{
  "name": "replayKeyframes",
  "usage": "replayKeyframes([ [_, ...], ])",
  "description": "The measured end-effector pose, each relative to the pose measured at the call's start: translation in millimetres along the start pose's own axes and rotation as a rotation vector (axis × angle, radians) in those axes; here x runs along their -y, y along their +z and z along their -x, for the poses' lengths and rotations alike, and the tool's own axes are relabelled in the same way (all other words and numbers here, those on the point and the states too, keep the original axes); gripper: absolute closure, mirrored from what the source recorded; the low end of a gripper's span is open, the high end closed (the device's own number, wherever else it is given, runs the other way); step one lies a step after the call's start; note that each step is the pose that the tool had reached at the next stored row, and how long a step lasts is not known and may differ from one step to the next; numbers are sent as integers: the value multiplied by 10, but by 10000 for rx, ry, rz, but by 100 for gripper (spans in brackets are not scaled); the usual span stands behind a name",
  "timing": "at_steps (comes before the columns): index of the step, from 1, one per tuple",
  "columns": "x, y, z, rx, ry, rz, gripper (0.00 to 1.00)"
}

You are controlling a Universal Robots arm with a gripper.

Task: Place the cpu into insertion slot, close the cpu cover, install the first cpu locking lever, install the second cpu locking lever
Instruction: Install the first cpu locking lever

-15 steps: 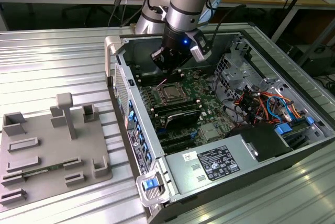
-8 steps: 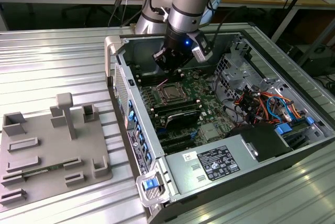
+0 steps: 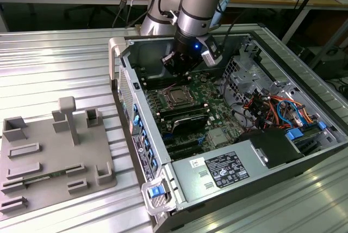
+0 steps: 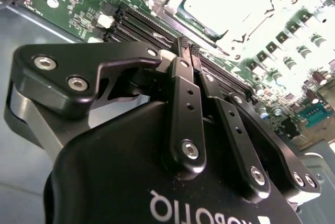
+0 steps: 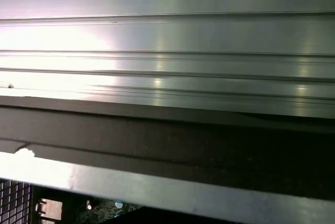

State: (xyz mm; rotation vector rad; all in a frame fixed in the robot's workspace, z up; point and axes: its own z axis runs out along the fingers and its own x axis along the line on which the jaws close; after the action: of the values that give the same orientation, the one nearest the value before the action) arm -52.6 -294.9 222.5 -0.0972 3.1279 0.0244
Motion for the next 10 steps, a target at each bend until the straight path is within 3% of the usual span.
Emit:
replayKeyframes([
  [10,7,53,35,-2,-29,0,85],
])
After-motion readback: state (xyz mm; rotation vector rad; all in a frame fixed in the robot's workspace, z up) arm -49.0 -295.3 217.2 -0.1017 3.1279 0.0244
